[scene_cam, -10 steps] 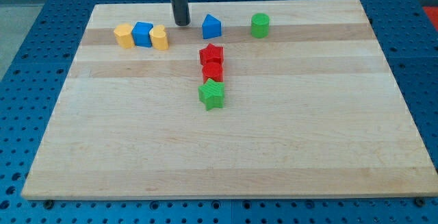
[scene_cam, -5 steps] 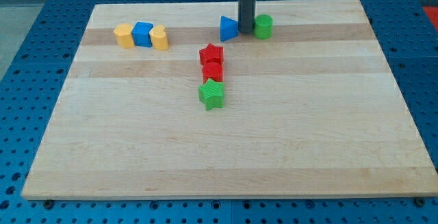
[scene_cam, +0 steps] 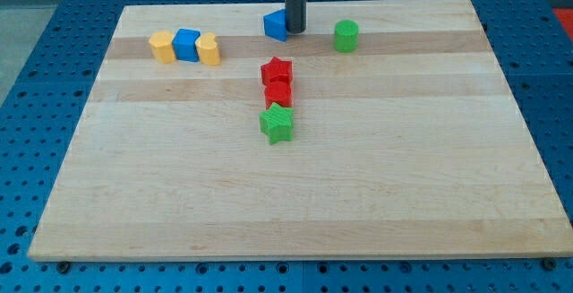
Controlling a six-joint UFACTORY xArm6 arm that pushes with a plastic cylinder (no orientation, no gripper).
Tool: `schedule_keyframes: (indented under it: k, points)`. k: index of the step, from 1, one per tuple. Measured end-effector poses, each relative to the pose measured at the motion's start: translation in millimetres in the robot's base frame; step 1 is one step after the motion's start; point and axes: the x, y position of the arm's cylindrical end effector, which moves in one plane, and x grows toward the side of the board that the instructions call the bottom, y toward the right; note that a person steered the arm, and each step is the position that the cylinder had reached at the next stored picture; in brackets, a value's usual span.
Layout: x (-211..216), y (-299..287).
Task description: Push the blue triangle towards yellow heart
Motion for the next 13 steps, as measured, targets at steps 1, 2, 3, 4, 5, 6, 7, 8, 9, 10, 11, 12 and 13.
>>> schedule_keyframes:
  k: [1, 2, 3, 4, 5, 6, 7, 8, 9, 10, 11, 12, 13]
  points:
    - [1.4, 0.2]
    - [-10.7, 1.2]
    - [-38.5, 1.2]
    - [-56.1, -0.7]
    - [-50.3, -12.1]
    - [-25.8, -25.9]
    - [8.7, -41.9]
    - [42.7, -59.0]
    - [53.3, -66.1]
    - [4.3, -62.7]
    - [-26.5, -21.4]
    - [-8.5, 15.1]
    - [24.1, 16.9]
